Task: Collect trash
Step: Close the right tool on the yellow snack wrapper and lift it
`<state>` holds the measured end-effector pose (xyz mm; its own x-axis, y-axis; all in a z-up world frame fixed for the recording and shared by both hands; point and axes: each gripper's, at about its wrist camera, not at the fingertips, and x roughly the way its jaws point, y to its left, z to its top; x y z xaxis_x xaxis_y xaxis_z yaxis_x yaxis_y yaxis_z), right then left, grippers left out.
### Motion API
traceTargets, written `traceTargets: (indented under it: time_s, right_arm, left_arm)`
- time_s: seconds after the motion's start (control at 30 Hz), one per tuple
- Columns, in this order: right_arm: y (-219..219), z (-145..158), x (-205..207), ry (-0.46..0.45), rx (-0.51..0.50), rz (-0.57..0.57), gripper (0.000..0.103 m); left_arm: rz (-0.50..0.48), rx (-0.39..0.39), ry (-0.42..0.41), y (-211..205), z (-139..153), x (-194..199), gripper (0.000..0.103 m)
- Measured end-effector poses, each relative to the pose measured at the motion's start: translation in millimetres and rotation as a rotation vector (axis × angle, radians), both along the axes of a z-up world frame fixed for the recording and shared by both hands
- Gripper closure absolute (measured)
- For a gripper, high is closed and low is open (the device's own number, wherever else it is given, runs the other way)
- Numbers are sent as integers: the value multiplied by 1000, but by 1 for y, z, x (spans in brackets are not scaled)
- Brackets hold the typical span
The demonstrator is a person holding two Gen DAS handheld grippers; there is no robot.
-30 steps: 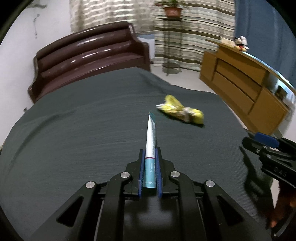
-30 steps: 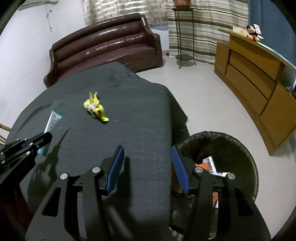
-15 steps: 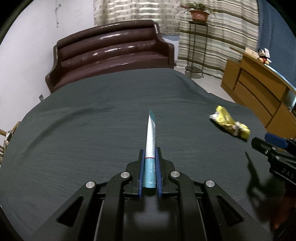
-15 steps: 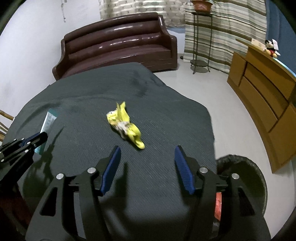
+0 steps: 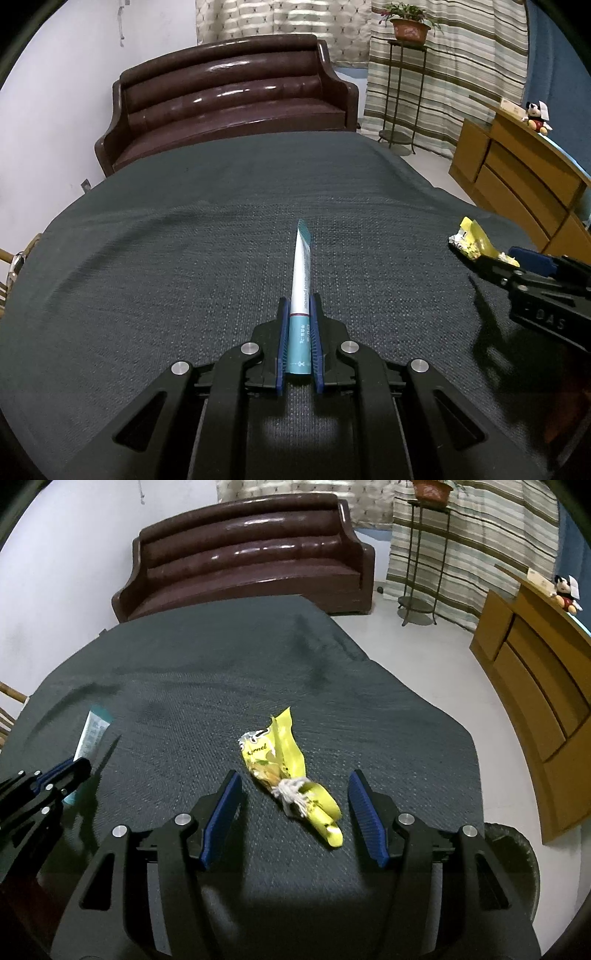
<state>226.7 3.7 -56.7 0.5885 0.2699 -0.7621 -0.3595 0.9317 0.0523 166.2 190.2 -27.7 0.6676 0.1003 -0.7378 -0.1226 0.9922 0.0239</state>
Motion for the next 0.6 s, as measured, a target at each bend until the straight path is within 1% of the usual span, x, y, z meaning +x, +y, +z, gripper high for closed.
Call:
traceTargets:
  time_s: [0.03, 0.07, 0.13, 0.2, 0.27, 0.43, 0.6]
  right_arm:
    - [0, -1, 0, 6, -1, 2, 48]
    - [1, -2, 2, 12, -3, 3, 55]
    - [3, -3, 1, 6, -18, -2, 62]
    - [4, -3, 0, 3, -27, 4, 75]
    - [4, -2, -2, 4, -29, 6, 85]
    - [-2, -1, -10, 14, -10, 2, 86]
    - [-9, 3, -23, 4, 5, 0, 86]
  left_arm:
    - [-1, -1, 1, 1, 0, 0, 91]
    - [-3, -2, 1, 3, -1, 0, 91]
    - [-6, -3, 2, 3, -1, 1, 91]
    - [-9, -4, 3, 3, -2, 0, 91]
    - [-12, -7, 4, 4, -2, -1, 91]
    - [-23, -12, 1, 3, -1, -5, 91]
    - [-38, -16, -2, 0, 2, -11, 91]
